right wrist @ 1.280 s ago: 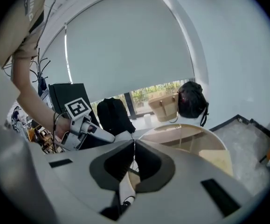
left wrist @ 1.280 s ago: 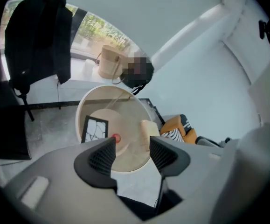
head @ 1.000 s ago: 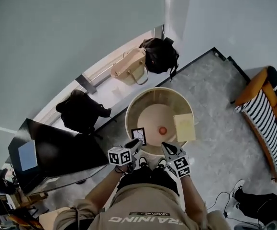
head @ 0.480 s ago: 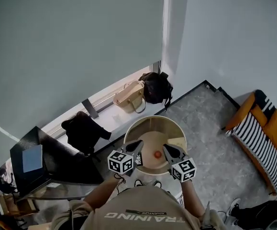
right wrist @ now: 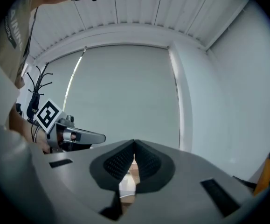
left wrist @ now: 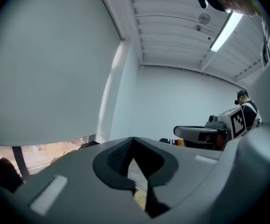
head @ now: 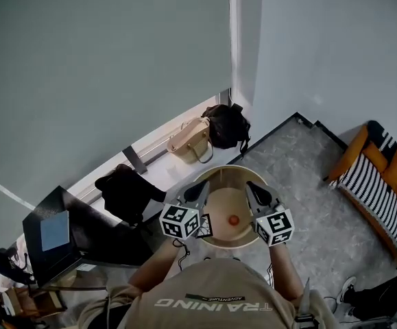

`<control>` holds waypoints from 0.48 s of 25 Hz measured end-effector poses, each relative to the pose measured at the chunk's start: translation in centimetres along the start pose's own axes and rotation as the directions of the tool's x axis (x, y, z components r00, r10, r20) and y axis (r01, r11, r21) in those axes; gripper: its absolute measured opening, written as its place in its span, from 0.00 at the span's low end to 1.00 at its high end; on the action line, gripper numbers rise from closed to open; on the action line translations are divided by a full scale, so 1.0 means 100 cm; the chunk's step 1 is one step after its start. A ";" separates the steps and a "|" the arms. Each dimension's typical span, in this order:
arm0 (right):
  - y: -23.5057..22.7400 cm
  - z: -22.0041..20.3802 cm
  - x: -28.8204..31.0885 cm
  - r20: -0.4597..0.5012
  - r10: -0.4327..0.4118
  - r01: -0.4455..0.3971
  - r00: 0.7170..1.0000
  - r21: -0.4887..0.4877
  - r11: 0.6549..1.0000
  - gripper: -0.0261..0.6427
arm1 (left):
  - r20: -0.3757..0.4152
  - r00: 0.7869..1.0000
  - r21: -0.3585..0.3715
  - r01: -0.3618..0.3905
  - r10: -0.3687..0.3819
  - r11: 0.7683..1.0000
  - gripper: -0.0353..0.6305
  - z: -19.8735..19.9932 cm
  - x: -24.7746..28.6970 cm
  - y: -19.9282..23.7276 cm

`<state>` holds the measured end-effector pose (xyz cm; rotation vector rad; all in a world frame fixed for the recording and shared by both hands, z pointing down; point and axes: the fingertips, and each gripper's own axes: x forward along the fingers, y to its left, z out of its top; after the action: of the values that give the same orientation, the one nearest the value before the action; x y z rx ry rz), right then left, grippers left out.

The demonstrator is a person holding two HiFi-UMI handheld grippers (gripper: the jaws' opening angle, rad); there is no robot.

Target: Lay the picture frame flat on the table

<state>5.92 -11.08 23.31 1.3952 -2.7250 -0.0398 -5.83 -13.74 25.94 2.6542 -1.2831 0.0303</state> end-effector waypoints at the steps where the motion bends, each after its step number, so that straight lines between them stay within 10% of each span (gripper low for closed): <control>1: -0.001 0.001 -0.001 0.008 -0.003 0.003 1.000 0.000 1.000 0.05 | 0.000 1.000 0.001 0.000 0.000 1.000 0.06 0.000 0.002 -0.001; 12: -0.006 -0.006 -0.003 -0.032 0.027 -0.027 0.999 0.014 1.000 0.05 | -0.015 0.999 0.006 -0.033 0.033 0.999 0.06 -0.002 0.008 0.005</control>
<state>6.58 -11.20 23.83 1.3499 -2.7224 0.0021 -5.71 -14.68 26.28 2.6327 -1.3236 0.0581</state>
